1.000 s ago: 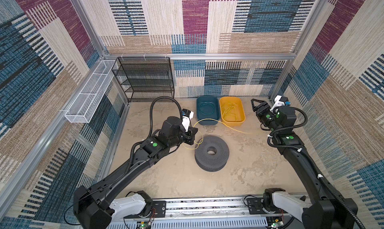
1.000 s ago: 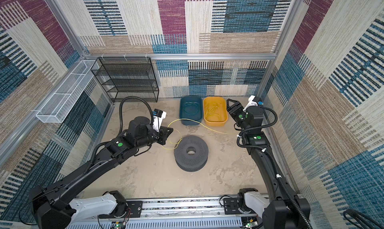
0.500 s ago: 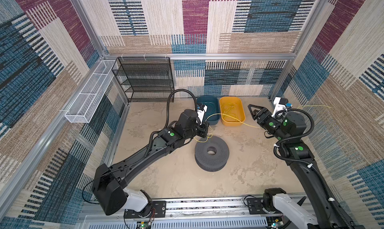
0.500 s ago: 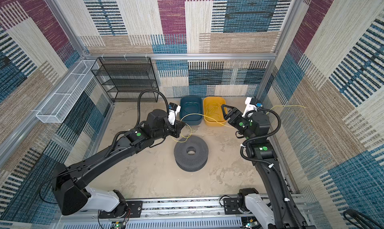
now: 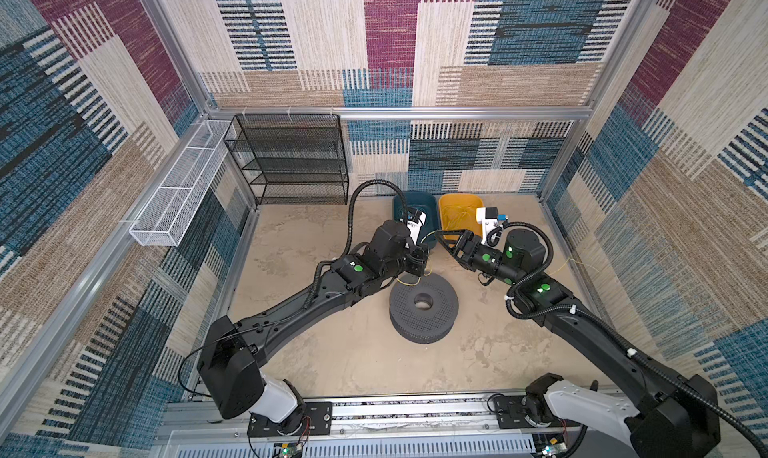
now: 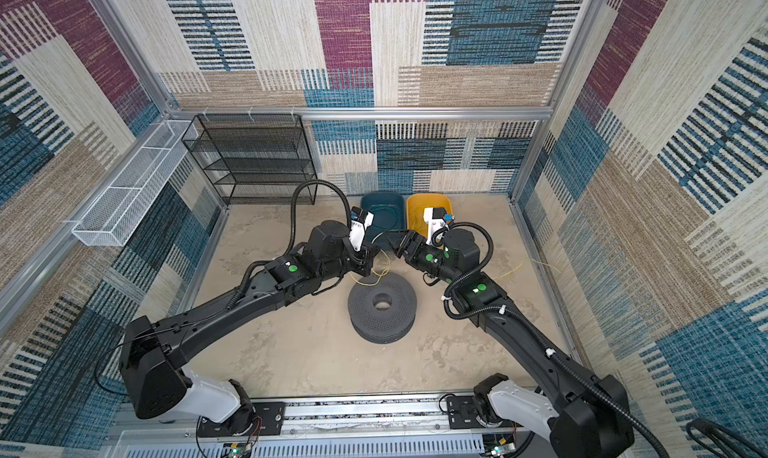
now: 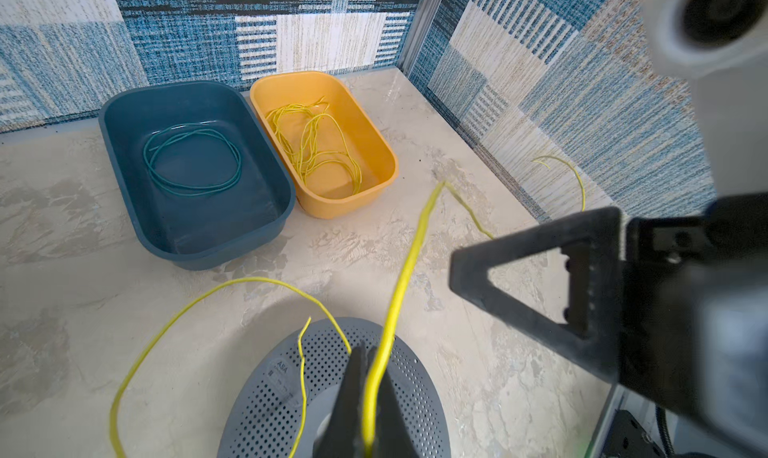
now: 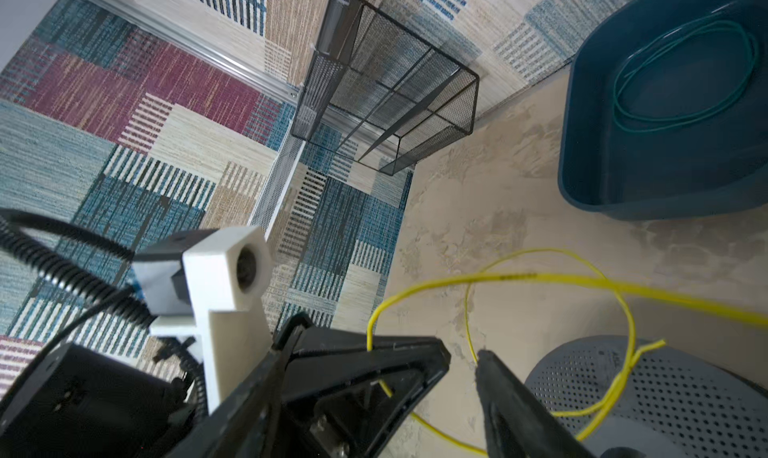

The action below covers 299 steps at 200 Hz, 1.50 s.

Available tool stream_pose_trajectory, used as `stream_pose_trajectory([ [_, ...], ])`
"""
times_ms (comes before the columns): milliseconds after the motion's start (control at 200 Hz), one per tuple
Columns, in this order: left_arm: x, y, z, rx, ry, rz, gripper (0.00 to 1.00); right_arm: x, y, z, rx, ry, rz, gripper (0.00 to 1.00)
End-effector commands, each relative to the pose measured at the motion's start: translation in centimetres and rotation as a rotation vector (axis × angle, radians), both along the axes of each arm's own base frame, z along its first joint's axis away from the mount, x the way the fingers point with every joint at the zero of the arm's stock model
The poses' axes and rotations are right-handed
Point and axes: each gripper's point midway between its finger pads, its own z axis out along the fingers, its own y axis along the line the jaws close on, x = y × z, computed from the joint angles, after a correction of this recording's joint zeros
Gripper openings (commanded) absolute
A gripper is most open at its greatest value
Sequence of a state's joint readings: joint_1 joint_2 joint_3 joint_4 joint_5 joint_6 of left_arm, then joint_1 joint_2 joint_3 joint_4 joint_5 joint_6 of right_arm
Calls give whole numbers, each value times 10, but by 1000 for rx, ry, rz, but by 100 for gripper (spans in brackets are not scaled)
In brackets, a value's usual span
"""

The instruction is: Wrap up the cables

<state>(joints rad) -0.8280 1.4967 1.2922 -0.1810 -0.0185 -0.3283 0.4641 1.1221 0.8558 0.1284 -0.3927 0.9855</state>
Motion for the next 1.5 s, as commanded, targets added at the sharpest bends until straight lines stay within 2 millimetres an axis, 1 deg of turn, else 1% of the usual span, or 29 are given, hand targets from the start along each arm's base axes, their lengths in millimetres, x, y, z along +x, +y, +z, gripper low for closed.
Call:
stream_pose_trajectory([
  [0, -1, -4, 15, -22, -61, -24, 0, 10, 9, 10, 72, -6, -6, 68],
  [120, -6, -6, 17, -24, -69, -48, 0, 18, 14, 8, 59, -1, -3, 57],
  [185, -10, -7, 16, -24, -69, -65, 0, 19, 17, 11, 63, -12, 12, 46],
  [290, -13, -8, 15, -20, -70, -87, 0, 20, 19, 11, 60, -13, 16, 32],
  [325, -14, -8, 14, -19, -70, -92, 0, 21, 18, 11, 59, -13, 14, 30],
  [386, -16, -9, 13, -16, -70, -99, 0, 21, 19, 11, 58, -12, 18, 29],
  [496, -17, -10, 12, -18, -71, -109, 0, 20, 23, 9, 63, -5, 38, 23],
  [606, -18, -12, 14, -20, -75, -118, 0, 19, 28, 6, 60, 0, 54, 22],
  [646, -19, -12, 13, -19, -75, -121, 0, 18, 30, 7, 60, -10, 66, 12],
  [716, -19, -11, 14, -18, -79, -119, 0, 17, 31, 9, 58, -19, 71, 5],
  [751, -19, -10, 13, -13, -79, -117, 0, 17, 30, 11, 54, -29, 69, 0],
  [771, -19, -9, 14, -13, -82, -114, 0, 16, 30, 12, 53, -35, 68, 0],
  [786, -18, -8, 13, -11, -82, -111, 3, 16, 29, 13, 52, -38, 62, 0],
  [826, -19, -6, 13, -6, -84, -109, 19, 16, 27, 15, 46, -45, 55, 0],
  [841, -20, -5, 14, -4, -87, -108, 26, 16, 26, 16, 42, -49, 51, 0],
  [861, -20, -3, 15, 1, -94, -105, 38, 16, 26, 17, 37, -55, 47, 0],
  [886, -20, 1, 15, 9, -101, -95, 48, 15, 24, 19, 29, -62, 40, 0],
  [951, -22, 17, 22, 27, -136, -55, 63, 14, 20, 23, 14, -76, 26, 0],
  [986, -24, 29, 27, 33, -160, -23, 68, 13, 18, 25, 5, -84, 21, 0],
  [1042, -26, 50, 36, 32, -198, 33, 71, 11, 16, 27, -4, -91, 14, 0],
  [1112, -27, 82, 39, 24, -215, 127, 75, 8, 15, 29, -5, -98, 17, 0],
  [1167, -27, 104, 38, 1, -204, 193, 77, 6, 15, 31, -2, -104, 24, 0],
  [1237, -25, 125, 29, -37, -165, 245, 79, 3, 15, 34, 1, -110, 32, 0],
  [1377, -19, 142, 5, -82, -79, 287, 79, -1, 14, 42, 9, -125, 41, 0],
  [1492, -12, 140, -8, -147, -28, 274, 80, -5, 14, 48, 14, -133, 50, 0],
])
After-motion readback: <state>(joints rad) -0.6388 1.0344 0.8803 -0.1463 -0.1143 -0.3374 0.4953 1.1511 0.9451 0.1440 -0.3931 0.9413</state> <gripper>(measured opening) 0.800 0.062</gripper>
